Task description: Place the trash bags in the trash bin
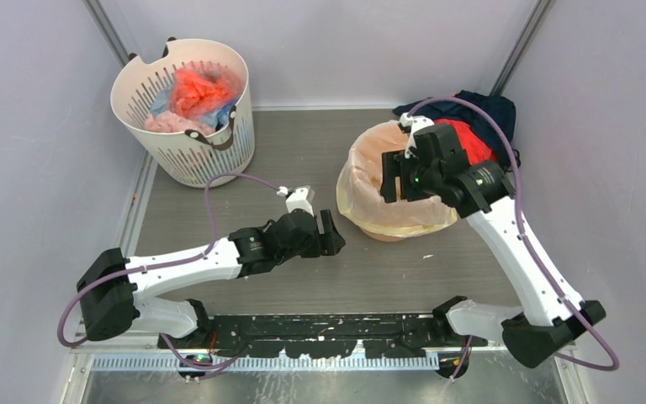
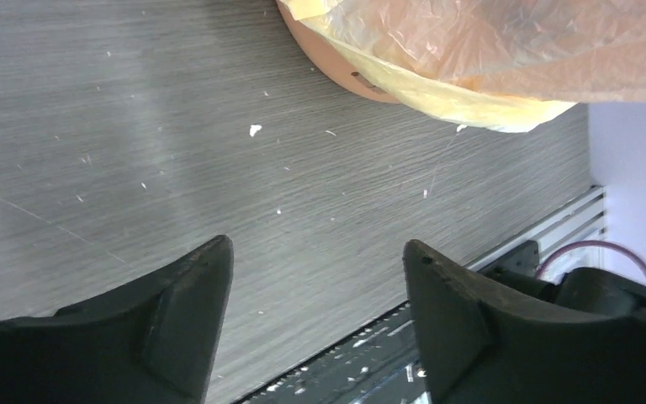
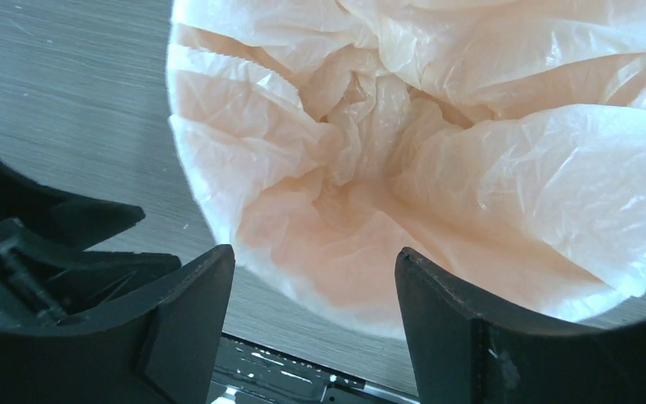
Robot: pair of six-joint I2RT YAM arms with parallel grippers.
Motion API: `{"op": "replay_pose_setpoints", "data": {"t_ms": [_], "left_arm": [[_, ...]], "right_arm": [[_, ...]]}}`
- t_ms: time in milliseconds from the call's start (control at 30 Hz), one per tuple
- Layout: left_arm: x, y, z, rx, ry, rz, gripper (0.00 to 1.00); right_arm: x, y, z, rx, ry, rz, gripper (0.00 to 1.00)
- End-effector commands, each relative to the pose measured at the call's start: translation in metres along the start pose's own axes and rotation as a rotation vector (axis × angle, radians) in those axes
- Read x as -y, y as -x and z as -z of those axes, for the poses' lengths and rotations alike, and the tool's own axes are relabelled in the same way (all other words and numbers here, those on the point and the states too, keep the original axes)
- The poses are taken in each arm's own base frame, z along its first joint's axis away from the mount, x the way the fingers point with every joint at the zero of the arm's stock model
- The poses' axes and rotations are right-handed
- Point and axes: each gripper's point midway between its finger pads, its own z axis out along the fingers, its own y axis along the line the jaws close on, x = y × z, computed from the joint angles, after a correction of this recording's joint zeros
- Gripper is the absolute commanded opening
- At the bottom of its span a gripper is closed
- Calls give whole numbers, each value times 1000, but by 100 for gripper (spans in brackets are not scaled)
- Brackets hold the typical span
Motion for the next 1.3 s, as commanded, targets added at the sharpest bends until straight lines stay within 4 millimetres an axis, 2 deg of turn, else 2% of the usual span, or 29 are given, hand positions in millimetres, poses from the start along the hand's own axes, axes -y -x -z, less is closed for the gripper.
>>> {"op": "replay_pose_setpoints", "data": {"t_ms": [0, 33, 300, 400, 600, 700, 733, 833, 900, 1033, 1267], "left_arm": [[16, 20, 11, 40, -59, -27, 93], [17, 21, 13, 43, -73, -35, 99], [11, 30, 29, 64, -74, -65, 100], [8, 30, 30, 65, -72, -62, 100], [6, 32, 32, 73, -70, -55, 100], [3, 34, 34, 75, -70, -53, 100], [3, 34, 34, 77, -69, -53, 100], [0, 37, 37, 82, -69, -46, 100], [-2, 39, 39, 89, -70, -41, 100], [-7, 44, 44, 100, -67, -35, 100], [-10, 53, 51, 120, -66, -19, 100]], "right_arm": [[-18, 11, 15, 63, 108, 39, 76], [-23, 7, 15, 45, 139, 50, 76], [-50, -13, 3, -35, 221, 155, 78], [-49, -17, -7, -70, 164, 197, 77], [-30, -22, -36, -141, -47, 275, 68], [-28, -19, -47, -150, -92, 269, 57], [-31, -15, -49, -140, -92, 256, 49], [-38, -3, -56, -121, -98, 196, 14], [-44, 5, -61, -107, -103, 152, 3], [-55, 23, -74, -77, -127, 26, 1], [-90, 50, -99, -39, -46, -148, 1]]}}
